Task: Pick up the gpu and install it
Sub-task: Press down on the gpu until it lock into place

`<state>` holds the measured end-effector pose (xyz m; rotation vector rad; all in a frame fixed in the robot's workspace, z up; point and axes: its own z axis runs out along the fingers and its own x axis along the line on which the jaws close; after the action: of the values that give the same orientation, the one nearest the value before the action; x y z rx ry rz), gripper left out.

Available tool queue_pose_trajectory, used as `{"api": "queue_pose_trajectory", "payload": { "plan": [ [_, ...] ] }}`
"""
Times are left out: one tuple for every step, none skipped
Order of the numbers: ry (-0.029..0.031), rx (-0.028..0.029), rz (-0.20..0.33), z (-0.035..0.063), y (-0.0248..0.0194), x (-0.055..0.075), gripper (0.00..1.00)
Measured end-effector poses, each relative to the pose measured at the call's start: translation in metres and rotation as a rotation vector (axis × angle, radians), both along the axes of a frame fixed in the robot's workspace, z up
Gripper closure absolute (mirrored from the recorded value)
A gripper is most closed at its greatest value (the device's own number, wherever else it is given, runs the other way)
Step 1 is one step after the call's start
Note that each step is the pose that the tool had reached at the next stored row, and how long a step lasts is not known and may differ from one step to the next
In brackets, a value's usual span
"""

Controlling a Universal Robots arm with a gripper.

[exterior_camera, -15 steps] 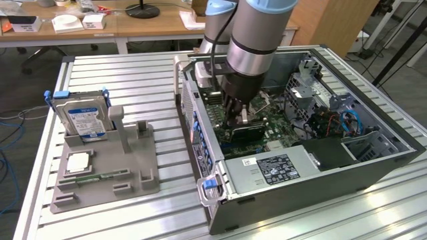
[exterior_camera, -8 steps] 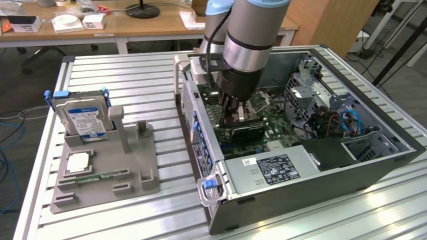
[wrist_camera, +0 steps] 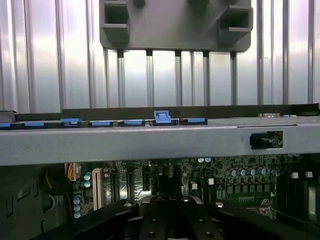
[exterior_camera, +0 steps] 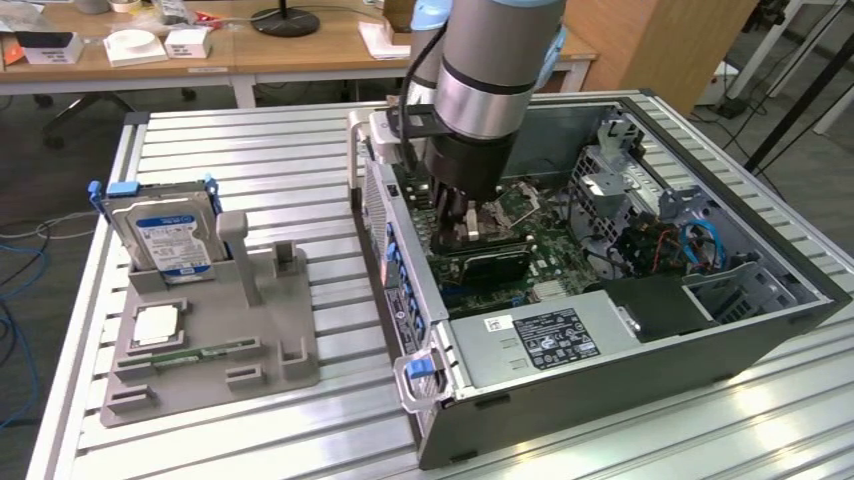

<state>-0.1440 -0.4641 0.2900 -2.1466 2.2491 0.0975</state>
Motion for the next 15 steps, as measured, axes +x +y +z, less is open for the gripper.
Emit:
{"api": "queue_pose_trajectory", "payload": {
  "plan": [
    [0.0001,0.0,0.0,0.0008,0.0003,-0.001,0.89],
    [0.0001,0.0,0.0,0.0017,0.0005,-0.001,0.89],
    [0.0001,-0.0001,0.0,0.0026,0.0006,-0.002,0.89],
    [0.0001,0.0,0.0,0.0035,0.0008,-0.003,0.89],
    [0.0001,0.0,0.0,0.0045,0.001,-0.003,0.89],
    [0.0001,0.0,0.0,0.0051,0.0011,-0.004,0.89],
    [0.0001,0.0001,0.0,0.0053,0.0012,-0.005,0.89],
    [0.0001,0.0,0.0,0.0054,0.0012,-0.006,0.89],
    [0.0002,-0.0001,0.0,0.0055,0.0013,-0.007,0.89],
    [0.0001,0.0,0.0,0.0055,0.0013,-0.008,0.89],
    [0.0001,0.0,0.0,0.0055,0.0013,-0.009,0.89],
    [0.0002,0.0,0.0,0.0055,0.0013,-0.01,0.89],
    [0.0001,0.0,0.0,0.0055,0.0014,-0.011,0.89],
    [0.0002,0.0,0.0,0.0055,0.0014,-0.011,0.89],
    [0.0002,0.0,0.0,0.0055,0.0014,-0.012,0.89]
  ]
}}
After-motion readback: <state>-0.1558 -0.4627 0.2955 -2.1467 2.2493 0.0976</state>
